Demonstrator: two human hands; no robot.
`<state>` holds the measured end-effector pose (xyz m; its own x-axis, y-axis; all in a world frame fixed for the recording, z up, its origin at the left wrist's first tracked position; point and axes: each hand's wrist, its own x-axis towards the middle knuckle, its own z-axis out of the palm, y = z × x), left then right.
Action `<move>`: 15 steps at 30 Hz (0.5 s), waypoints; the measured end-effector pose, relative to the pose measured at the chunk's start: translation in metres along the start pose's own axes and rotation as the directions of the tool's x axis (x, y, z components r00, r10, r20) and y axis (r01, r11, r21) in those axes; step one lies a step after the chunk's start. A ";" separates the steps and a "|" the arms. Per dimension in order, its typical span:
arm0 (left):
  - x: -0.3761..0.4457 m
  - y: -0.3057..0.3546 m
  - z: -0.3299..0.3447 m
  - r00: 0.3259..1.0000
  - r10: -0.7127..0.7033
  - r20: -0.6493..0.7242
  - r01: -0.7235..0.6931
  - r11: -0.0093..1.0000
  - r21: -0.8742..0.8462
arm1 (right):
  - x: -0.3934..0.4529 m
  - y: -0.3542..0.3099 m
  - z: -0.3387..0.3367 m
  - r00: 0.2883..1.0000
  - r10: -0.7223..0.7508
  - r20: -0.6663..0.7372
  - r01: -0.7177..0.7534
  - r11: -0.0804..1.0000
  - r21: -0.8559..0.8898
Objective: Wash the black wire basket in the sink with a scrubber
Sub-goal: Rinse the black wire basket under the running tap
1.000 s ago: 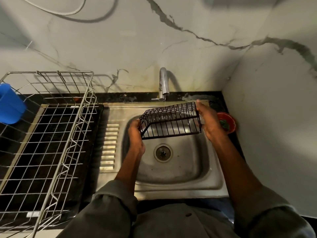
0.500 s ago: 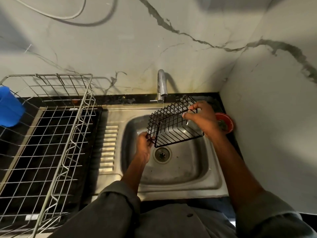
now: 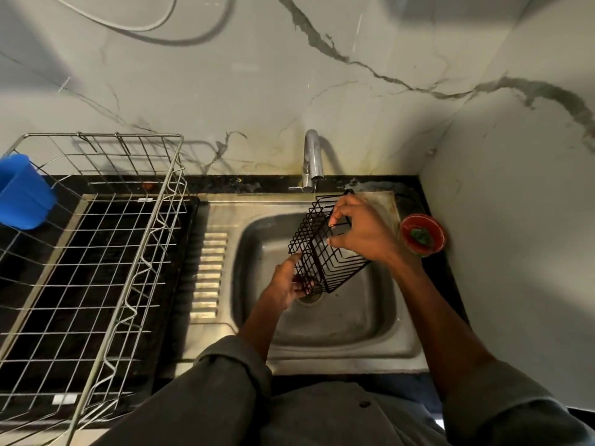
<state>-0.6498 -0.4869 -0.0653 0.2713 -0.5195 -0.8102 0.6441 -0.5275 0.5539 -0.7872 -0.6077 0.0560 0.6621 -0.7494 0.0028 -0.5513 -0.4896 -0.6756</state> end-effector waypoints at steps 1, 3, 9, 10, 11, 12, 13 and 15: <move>0.000 -0.002 0.000 1.000 -0.017 0.005 0.017 1.000 -0.001 | -0.002 -0.002 0.002 1.000 0.000 0.015 0.000 1.000 -0.014; 0.003 -0.005 -0.001 0.998 -0.053 0.017 0.053 0.999 -0.011 | -0.004 -0.006 0.006 0.999 -0.003 0.040 0.004 1.000 -0.028; 0.005 -0.011 -0.014 0.995 -0.102 -0.005 0.102 0.994 -0.036 | -0.006 -0.019 0.013 0.994 -0.016 0.111 0.022 0.998 -0.053; 0.006 -0.012 -0.017 0.995 -0.096 -0.007 0.096 0.994 -0.043 | -0.006 -0.021 0.015 0.994 -0.015 0.110 0.020 0.999 -0.050; 0.007 -0.013 -0.019 0.996 -0.091 -0.016 0.090 0.995 -0.048 | -0.007 -0.022 0.017 0.995 -0.014 0.101 0.018 0.999 -0.038; 0.009 -0.014 -0.020 0.996 -0.087 -0.024 0.085 0.995 -0.056 | -0.007 -0.023 0.020 0.996 -0.010 0.085 0.011 1.000 -0.016; 0.011 -0.014 -0.021 0.996 -0.083 -0.035 0.080 0.995 -0.063 | -0.006 -0.025 0.023 0.998 -0.005 0.063 0.005 1.000 0.009; 0.010 -0.013 -0.021 0.996 -0.078 -0.047 0.074 0.994 -0.083 | -0.002 -0.027 0.029 1.000 0.010 0.007 -0.010 1.000 0.024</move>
<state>-0.6405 -0.4708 -0.0846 0.2537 -0.4446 -0.8590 0.7195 -0.5068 0.4748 -0.7587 -0.5794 0.0529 0.6603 -0.7510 -0.0096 -0.5456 -0.4709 -0.6933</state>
